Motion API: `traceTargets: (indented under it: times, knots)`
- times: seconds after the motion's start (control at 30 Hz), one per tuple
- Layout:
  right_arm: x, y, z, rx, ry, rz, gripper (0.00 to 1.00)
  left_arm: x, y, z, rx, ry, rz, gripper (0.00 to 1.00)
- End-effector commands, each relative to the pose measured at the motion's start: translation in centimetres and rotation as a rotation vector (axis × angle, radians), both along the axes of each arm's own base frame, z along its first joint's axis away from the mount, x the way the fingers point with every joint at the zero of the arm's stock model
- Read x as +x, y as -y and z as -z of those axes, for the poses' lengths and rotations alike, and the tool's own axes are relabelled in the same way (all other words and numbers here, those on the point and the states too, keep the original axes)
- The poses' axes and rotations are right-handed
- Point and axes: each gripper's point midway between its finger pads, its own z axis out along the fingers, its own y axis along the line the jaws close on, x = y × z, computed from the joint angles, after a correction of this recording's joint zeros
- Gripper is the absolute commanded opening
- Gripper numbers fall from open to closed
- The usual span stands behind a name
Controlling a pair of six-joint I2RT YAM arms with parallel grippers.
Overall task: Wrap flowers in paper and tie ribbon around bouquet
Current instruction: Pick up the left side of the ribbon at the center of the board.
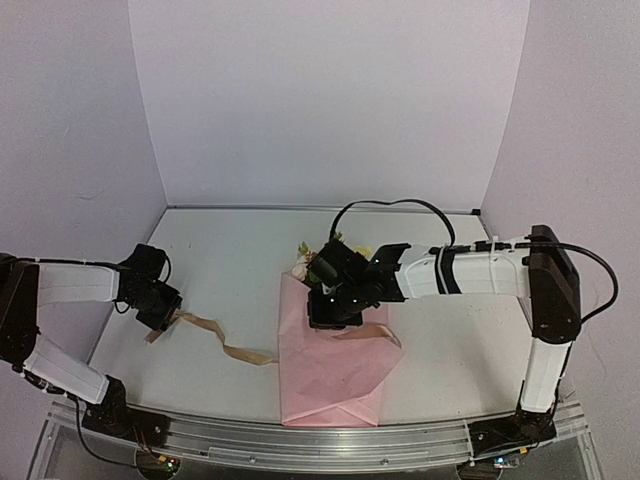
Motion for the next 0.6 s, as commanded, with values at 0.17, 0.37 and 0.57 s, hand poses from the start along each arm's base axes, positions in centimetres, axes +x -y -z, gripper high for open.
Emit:
traceTargets:
  times: [0.17, 0.37, 0.57]
  knots:
    - [0.5, -0.7, -1.2, 0.009, 0.044, -0.006, 0.00, 1.7, 0.8, 0.7, -0.044, 0.017, -0.013, 0.30]
    - [0.5, -1.0, -1.5, 0.011, 0.054, -0.022, 0.00, 3.1, 1.2, 0.1, -0.017, 0.070, 0.058, 0.00]
    - [0.0, -2.7, -2.7, 0.043, 0.087, -0.098, 0.00, 4.5, 3.0, -6.8, 0.028, 0.335, 0.292, 0.00]
